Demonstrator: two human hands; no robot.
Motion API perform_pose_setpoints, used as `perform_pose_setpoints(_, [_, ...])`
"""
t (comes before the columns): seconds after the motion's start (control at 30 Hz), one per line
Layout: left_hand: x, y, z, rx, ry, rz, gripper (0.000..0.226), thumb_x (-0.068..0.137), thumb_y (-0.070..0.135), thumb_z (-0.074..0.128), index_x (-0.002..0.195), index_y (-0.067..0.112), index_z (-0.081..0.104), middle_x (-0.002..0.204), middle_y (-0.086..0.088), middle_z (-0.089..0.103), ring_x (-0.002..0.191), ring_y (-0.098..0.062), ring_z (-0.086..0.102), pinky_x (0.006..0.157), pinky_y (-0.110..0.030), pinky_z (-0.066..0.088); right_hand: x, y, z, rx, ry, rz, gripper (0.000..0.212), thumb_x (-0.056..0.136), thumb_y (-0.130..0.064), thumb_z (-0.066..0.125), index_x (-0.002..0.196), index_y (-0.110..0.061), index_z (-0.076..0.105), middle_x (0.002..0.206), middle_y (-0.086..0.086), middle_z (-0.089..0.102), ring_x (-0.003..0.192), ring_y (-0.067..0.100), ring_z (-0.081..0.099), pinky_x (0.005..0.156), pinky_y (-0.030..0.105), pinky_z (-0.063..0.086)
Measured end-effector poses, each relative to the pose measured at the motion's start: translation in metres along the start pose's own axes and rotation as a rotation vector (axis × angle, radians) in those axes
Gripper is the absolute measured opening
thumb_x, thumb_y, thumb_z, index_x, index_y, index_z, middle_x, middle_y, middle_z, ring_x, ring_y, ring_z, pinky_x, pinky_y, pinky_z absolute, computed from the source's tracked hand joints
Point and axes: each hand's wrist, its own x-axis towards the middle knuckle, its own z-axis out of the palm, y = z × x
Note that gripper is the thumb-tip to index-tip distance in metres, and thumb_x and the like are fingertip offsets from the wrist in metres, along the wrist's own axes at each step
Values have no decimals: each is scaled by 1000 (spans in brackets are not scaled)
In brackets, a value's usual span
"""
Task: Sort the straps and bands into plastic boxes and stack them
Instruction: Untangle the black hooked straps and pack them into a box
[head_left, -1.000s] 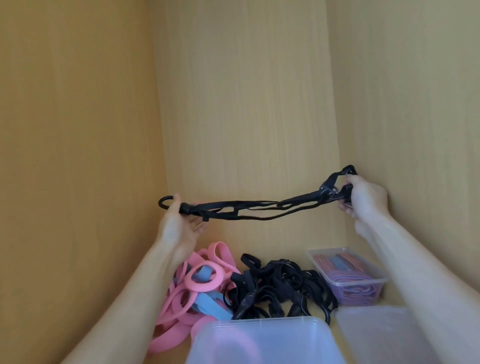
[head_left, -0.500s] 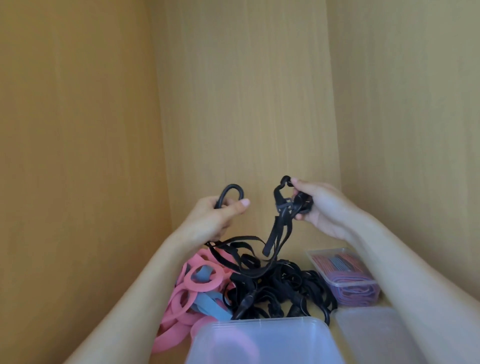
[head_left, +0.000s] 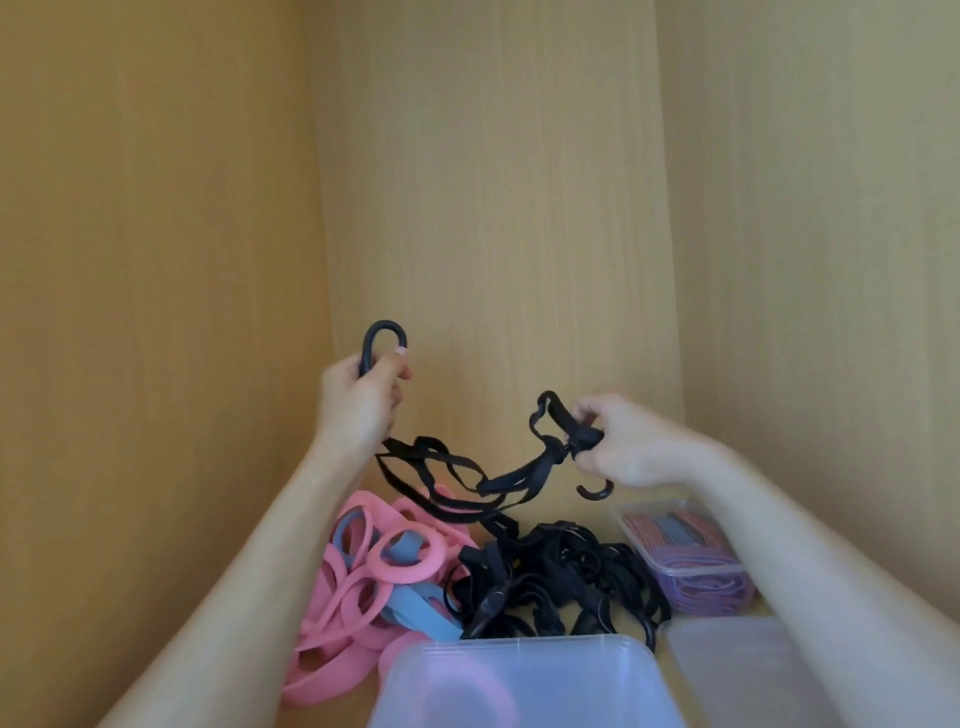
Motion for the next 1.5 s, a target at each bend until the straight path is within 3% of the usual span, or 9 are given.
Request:
perform_pose_setpoints(0.23, [10, 9, -22, -99, 275, 17, 18, 94, 18, 49, 77, 16, 53, 56, 5, 39, 45, -10, 30, 39, -20, 24, 6, 28, -3, -83, 96, 89, 24, 82, 1, 57, 85, -23, 56, 81, 2, 59, 69, 22, 53, 55, 28, 38])
perform_pose_setpoints(0.53, [16, 13, -31, -521, 250, -166, 22, 95, 18, 39, 74, 17, 46, 51, 6, 35, 40, -11, 28, 43, -23, 24, 14, 60, -16, 618, 463, 277, 22, 92, -10, 72, 109, -9, 57, 97, 6, 67, 54, 14, 63, 52, 26, 54])
perform_pose_setpoints(0.73, [12, 31, -34, -1003, 89, -130, 27, 97, 17, 34, 74, 14, 48, 59, 5, 33, 47, -11, 30, 47, -23, 30, 16, 89, -5, 366, 534, 402, 11, 88, -19, 76, 93, -14, 68, 97, 2, 68, 70, 27, 70, 68, 35, 57])
perform_pose_setpoints(0.8, [10, 41, -34, -1006, 31, -107, 29, 98, 18, 34, 74, 15, 50, 60, 5, 32, 47, -10, 27, 46, -22, 28, 16, 96, 1, 284, 535, 412, 10, 88, -18, 75, 79, -18, 69, 91, 5, 71, 80, 30, 69, 79, 39, 58])
perform_pose_setpoints(0.97, [5, 62, -41, -929, -36, -42, 30, 99, 21, 35, 74, 17, 51, 60, 6, 28, 46, -9, 19, 43, -22, 21, 15, 110, 12, 134, 549, 532, 13, 91, -18, 67, 84, -7, 69, 87, 13, 69, 69, 27, 63, 68, 29, 48])
perform_pose_setpoints(1.07, [4, 64, -45, -787, -147, -47, 31, 99, 22, 36, 74, 18, 53, 56, 7, 26, 41, -7, 16, 38, -21, 17, 17, 108, 14, 318, 555, 590, 16, 93, -15, 64, 87, -1, 68, 88, 16, 72, 57, 31, 70, 59, 38, 61])
perform_pose_setpoints(1.17, [6, 56, -43, -254, -357, -59, 34, 104, 22, 37, 79, 12, 58, 49, 4, 29, 34, -6, 19, 35, -15, 19, 20, 102, 8, 769, 573, 582, 16, 97, -11, 62, 92, 5, 63, 83, 16, 63, 48, 24, 56, 44, 31, 55])
perform_pose_setpoints(1.3, [9, 38, -37, 483, -629, -172, 24, 101, 10, 43, 93, 3, 65, 48, -3, 39, 32, -15, 29, 38, -20, 27, 22, 86, -12, 1270, 611, 451, 11, 103, -12, 54, 101, -2, 58, 86, 14, 60, 70, 21, 58, 77, 43, 59])
perform_pose_setpoints(1.5, [12, 8, -19, 791, -568, -253, 29, 99, 7, 35, 126, 9, 46, 64, -13, 73, 44, -22, 61, 49, -25, 46, 9, 32, -39, 1763, 372, 66, 23, 107, -21, 41, 115, -6, 56, 114, 20, 73, 112, 34, 69, 97, 47, 52])
